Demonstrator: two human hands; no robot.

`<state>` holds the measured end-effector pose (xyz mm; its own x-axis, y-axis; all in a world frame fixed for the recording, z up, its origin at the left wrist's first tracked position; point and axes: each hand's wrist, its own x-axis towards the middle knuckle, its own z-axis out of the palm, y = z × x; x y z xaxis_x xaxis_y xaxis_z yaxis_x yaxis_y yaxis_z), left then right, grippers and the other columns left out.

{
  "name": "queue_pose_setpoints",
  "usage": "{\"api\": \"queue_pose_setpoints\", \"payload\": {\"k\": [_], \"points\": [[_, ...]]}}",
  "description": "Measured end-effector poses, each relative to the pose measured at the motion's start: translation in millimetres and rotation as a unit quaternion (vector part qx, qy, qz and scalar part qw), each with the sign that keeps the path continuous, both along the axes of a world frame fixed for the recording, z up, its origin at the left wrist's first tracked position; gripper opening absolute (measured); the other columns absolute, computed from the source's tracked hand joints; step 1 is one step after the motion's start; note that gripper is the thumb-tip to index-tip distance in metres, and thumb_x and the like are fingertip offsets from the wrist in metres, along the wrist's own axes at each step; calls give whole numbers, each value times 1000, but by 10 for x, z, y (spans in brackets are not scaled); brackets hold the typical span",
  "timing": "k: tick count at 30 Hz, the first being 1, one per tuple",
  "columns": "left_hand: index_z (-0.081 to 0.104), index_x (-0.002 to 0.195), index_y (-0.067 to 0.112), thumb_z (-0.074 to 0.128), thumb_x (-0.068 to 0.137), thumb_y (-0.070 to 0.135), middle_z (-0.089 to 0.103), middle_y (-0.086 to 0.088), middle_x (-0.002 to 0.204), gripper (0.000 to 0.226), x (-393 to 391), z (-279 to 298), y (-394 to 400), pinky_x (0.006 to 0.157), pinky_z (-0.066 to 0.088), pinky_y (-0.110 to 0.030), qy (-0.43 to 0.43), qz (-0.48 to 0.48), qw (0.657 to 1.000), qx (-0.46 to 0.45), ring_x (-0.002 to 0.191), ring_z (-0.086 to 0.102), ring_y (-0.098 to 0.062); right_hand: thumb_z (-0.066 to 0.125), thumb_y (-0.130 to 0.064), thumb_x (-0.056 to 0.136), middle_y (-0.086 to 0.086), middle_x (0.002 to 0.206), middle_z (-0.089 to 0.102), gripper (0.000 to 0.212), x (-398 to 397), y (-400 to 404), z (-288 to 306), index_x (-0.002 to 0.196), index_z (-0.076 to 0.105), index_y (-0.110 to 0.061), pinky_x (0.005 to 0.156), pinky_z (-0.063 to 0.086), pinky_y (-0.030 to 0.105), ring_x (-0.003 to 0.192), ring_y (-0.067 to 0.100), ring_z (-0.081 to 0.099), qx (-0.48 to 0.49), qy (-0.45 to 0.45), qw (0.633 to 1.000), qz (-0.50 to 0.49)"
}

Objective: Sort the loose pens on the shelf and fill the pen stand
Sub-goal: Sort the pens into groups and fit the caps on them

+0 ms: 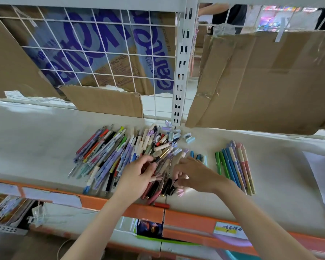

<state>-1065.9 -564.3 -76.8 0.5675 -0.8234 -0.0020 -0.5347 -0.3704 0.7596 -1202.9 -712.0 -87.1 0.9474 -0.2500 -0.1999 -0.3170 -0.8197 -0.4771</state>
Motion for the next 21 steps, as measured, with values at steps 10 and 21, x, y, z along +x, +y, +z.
{"api": "queue_pose_setpoints", "payload": {"k": [10,21], "points": [[62,105,13,56,91,10,59,-1,113,15,-52,145,68,63,39,4,115,14,991,-69,74,51,29,57,-3,91,-1,72,60,16,-69,-50,150,87,62,-17,52,44,20,51,2,47,336,-248,868,-268],[65,95,20,59,90,11,62,-1,112,13,-30,112,65,68,53,-13,156,14,984,-88,92,62,-2,54,-4,92,7,79,61,18,-97,-21,225,89,64,-18,46,42,16,58,0,47,354,-310,829,-302]]}}
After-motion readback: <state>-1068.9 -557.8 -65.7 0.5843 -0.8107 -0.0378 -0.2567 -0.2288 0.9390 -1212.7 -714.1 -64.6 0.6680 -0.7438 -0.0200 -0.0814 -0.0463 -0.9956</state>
